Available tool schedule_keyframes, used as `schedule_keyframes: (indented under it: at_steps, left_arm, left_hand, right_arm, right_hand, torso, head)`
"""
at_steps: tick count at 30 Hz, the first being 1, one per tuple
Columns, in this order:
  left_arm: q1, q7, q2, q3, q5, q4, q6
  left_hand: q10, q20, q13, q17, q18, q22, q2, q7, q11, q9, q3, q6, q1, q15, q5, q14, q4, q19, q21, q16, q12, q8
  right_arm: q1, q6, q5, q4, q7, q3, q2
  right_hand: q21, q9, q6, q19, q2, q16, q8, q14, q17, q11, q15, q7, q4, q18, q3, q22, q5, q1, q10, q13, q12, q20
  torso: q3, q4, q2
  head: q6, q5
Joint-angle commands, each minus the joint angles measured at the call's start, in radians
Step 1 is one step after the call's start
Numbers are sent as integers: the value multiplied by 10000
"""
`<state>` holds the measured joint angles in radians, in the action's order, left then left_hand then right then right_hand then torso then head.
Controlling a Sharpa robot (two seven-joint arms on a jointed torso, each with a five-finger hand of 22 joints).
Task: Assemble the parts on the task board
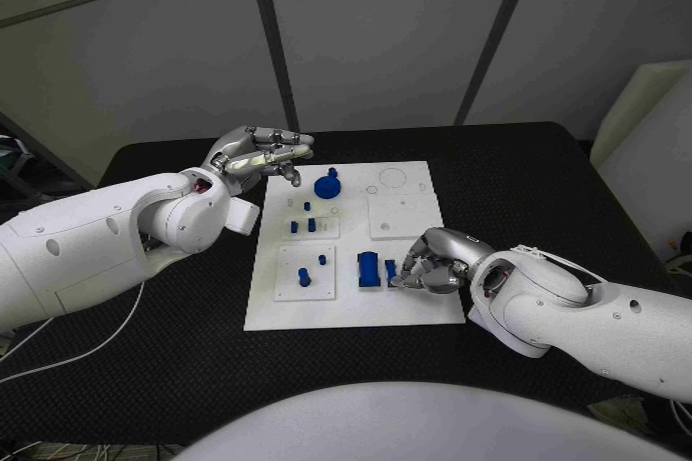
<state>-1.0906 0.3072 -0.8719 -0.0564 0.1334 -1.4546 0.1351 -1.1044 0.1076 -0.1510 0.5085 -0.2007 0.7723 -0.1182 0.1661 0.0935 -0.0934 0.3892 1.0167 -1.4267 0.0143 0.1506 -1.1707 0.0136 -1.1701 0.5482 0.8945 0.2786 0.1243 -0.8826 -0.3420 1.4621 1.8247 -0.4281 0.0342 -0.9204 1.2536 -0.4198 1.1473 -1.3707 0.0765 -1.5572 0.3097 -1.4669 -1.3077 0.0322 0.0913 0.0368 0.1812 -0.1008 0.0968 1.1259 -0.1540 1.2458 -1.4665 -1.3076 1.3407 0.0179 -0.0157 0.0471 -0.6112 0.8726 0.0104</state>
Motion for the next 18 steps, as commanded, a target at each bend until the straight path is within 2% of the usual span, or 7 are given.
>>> schedule_keyframes:
  at_steps: [1,10,18]
  left_arm:
    - [-11,32,2,-6,19,-16,-120]
    - [-11,27,-5,-6,19,-29,-117]
    - [-11,10,-8,-6,19,-30,-127]
  left_hand:
    - [74,0,-15,-15,188,14,36,12,16,11,9,30,-80,-3,0,99,-70,60,-42,37,43,35]
    - [74,0,-15,-15,188,14,36,12,16,11,9,30,-80,-3,0,99,-70,60,-42,37,43,35]
    - [74,0,-15,-15,188,14,36,12,16,11,9,30,-80,-3,0,99,-70,60,-42,37,43,35]
  right_arm:
    - [-10,-405,238,-76,-168,2,77]
    - [-11,-268,365,-370,-233,4,365]
    - [-12,-213,383,-446,-204,5,429]
  right_hand:
    - [63,-11,20,-16,-82,-29,66,-996,-2428,53,37,-50,-9,108,-70,13,-52,-5,-152,-1163,36,9]
    - [63,-17,8,-19,-86,-28,73,-995,-2426,62,44,-65,-43,108,-92,14,-49,50,-150,-1159,28,4]
    - [59,-19,1,-17,-91,-24,75,-994,-2418,66,46,-68,-61,107,-98,11,-47,79,-147,-1154,19,1]
  torso:
    - [-1,-14,-11]
    - [2,2,-6]
    - [7,11,15]
  head:
    - [0,5]
    - [0,26]
    - [0,42]
